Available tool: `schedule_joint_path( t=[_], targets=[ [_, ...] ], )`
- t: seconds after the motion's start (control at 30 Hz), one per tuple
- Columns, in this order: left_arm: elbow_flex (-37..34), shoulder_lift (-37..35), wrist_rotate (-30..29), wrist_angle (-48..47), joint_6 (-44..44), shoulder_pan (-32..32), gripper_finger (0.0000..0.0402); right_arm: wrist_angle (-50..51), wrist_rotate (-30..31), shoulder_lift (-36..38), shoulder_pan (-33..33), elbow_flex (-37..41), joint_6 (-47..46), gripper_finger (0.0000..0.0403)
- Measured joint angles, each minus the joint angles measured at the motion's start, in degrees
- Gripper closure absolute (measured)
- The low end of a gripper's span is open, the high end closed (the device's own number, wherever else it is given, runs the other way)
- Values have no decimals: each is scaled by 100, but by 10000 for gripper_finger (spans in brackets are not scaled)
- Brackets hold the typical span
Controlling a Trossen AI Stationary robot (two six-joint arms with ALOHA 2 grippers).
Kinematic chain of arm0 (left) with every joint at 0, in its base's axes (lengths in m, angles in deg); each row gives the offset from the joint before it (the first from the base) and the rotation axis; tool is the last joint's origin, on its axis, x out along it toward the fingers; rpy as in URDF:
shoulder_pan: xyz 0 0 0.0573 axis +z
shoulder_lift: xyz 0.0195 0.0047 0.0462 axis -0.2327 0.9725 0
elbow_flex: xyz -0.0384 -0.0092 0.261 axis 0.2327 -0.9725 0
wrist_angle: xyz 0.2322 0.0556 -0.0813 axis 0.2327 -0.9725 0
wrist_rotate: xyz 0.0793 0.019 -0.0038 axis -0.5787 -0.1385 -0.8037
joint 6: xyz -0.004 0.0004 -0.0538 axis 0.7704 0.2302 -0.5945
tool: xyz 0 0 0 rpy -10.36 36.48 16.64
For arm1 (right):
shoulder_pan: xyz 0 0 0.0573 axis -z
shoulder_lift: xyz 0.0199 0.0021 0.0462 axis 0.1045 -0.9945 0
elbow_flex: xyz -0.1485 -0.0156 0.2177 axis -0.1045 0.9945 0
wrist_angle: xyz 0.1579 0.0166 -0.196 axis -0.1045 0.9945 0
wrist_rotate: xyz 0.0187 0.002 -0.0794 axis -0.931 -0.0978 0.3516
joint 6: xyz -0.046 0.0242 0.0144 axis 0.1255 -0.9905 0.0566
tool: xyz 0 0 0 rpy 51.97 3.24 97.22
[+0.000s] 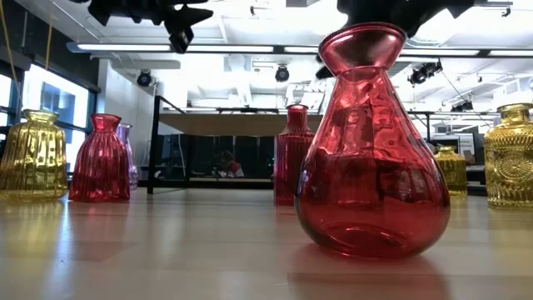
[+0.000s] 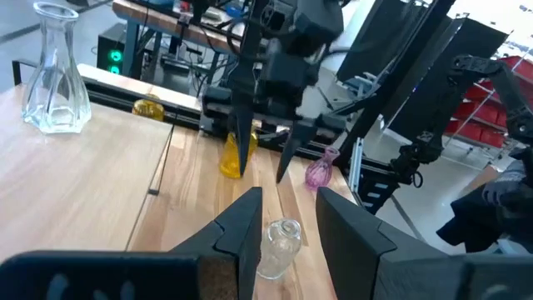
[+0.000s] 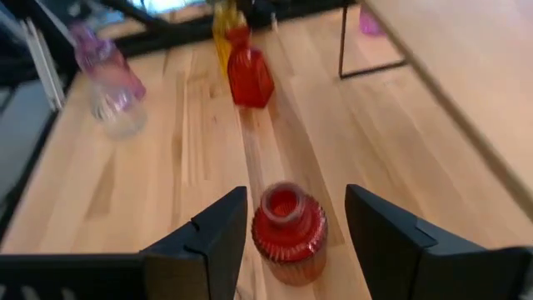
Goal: Sort vases onto shelf
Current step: Put the top right red vase on the shelf
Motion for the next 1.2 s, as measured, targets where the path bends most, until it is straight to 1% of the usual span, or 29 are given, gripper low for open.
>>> schedule_joint_path(
  t=[0.2, 0.53, 0.73, 0.87, 1.0, 1.2],
  targets=[
    [-2, 50, 0, -6, -2, -2, 294, -244, 0, -498, -51, 0, 34, 217],
    [-4, 50, 2, -5, 2, -2, 294, -368, 47, -987, -64, 0, 154, 217],
    [-4, 50, 2, -11, 7, -2, 294, -750, 48, -1230, -64, 0, 157, 218],
    [-4, 50, 2, -11, 9, -2, 294, -885, 66, -1367, -64, 0, 152, 218],
    [-4, 50, 4, -15, 10, -2, 294, -1030, 285, -1415, -64, 0, 143, 217],
    [-4, 50, 4, -14, 15, -2, 294, -1044, 295, -1414, -60, 0, 150, 218]
  ],
)
